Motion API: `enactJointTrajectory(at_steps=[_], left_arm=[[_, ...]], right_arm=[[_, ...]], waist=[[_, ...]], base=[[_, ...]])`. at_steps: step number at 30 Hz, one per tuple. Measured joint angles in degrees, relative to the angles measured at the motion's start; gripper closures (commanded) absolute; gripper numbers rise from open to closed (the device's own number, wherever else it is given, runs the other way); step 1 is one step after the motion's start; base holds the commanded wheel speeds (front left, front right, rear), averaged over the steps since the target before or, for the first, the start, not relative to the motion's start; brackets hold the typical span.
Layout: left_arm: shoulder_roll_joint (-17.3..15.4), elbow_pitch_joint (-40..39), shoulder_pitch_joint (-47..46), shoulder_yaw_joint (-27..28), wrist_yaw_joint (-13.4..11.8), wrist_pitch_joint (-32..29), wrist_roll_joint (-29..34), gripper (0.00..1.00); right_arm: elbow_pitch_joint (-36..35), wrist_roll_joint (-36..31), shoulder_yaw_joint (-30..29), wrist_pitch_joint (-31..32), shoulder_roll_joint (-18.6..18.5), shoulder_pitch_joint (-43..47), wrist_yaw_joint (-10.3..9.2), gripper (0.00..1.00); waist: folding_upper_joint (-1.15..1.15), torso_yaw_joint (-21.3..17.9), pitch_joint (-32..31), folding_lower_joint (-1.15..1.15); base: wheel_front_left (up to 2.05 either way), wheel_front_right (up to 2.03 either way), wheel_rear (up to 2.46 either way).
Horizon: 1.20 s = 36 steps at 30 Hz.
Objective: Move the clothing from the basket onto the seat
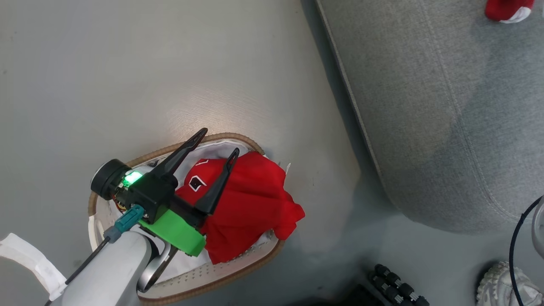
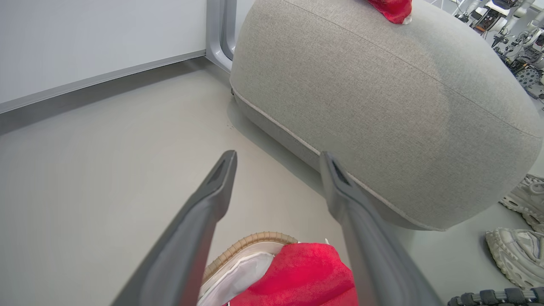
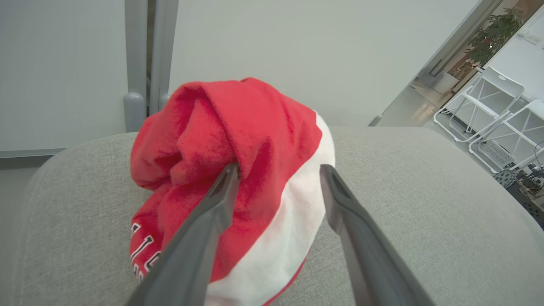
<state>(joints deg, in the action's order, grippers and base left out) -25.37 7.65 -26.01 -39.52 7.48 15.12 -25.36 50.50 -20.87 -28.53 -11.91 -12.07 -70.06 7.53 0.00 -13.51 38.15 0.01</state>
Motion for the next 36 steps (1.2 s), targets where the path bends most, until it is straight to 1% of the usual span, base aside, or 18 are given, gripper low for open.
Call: enactJointTrajectory(at_steps=[2,5,7,10,13,19,20,22,28,30,33,36], left_arm=[[0.25,0.29,0.01,0.31,0.0,-0.01,-0.09,0.0],[0.9,0.89,0.02,1.09,0.0,-0.01,-0.13,0.0],[1.45,1.3,0.03,1.85,0.0,0.0,-0.12,0.0],[2.47,2.19,0.25,2.79,0.0,-0.01,0.03,0.0],[3.71,3.32,1.13,4.5,0.0,0.0,0.48,0.0],[6.68,5.91,3.87,9.92,0.0,-0.01,1.68,0.0],[7.76,7.11,5.06,12.6,0.0,-0.01,1.81,0.0],[8.64,8.26,6.39,15.44,0.0,-0.01,2.26,0.0],[11.0,11.83,9.68,21.83,0.0,-0.01,4.7,0.0],[11.83,12.83,10.62,24.44,0.0,0.0,5.47,0.0],[13.35,14.29,11.79,28.46,0.0,0.0,6.98,0.0],[15.26,15.91,13.71,33.75,0.0,0.0,7.84,0.0]], right_arm=[[-0.82,-2.0,-2.81,-0.24,1.0,1.42,0.0,0.0],[-1.33,-3.89,-5.1,-1.26,2.31,3.6,0.0,0.0],[-1.52,-4.11,-5.23,-2.09,3.02,4.56,0.0,0.0],[-1.43,-3.72,-3.76,-2.8,4.07,6.49,0.0,0.0],[-3.47,-1.13,0.48,-3.07,4.93,9.4,0.0,0.0],[-12.18,10.03,12.37,-3.1,6.0,19.23,0.0,0.0],[-14.41,13.37,15.84,-3.09,5.94,22.19,0.0,0.0],[-16.69,16.36,18.74,-3.1,6.01,25.03,0.0,0.0],[-20.52,22.28,24.54,-3.1,6.93,32.87,0.0,0.0],[-21.28,24.55,25.5,-3.1,7.61,34.85,0.0,0.0],[-22.14,26.14,27.18,-3.11,7.88,37.86,0.0,0.0],[-22.79,27.0,28.88,-3.11,8.31,41.19,0.0,0.0]], waist=[[0.0,1.02,0.51,0.0],[0.0,1.81,0.28,0.0],[0.0,1.99,-0.33,0.0],[0.0,2.04,-1.77,0.0],[0.0,1.84,-3.82,0.0],[0.0,1.43,-9.11,-0.01],[0.0,1.44,-10.9,-0.01],[0.0,1.53,-12.88,-0.01],[0.0,2.5,-18.36,-0.02],[0.0,3.01,-19.97,-0.01],[0.0,4.06,-22.31,-0.02],[0.0,5.38,-24.59,-0.01]], base=[[0.0,0.0,0.0],[0.0,0.0,0.0],[0.0,0.0,0.0],[0.0,0.0,0.0],[0.0,0.0,0.0],[0.0,0.0,0.0],[0.0,0.0,0.0],[0.0,0.0,0.0],[0.0,0.0,0.0],[0.0,0.0,0.0],[0.0,0.0,0.0],[0.0,0.0,0.0]])
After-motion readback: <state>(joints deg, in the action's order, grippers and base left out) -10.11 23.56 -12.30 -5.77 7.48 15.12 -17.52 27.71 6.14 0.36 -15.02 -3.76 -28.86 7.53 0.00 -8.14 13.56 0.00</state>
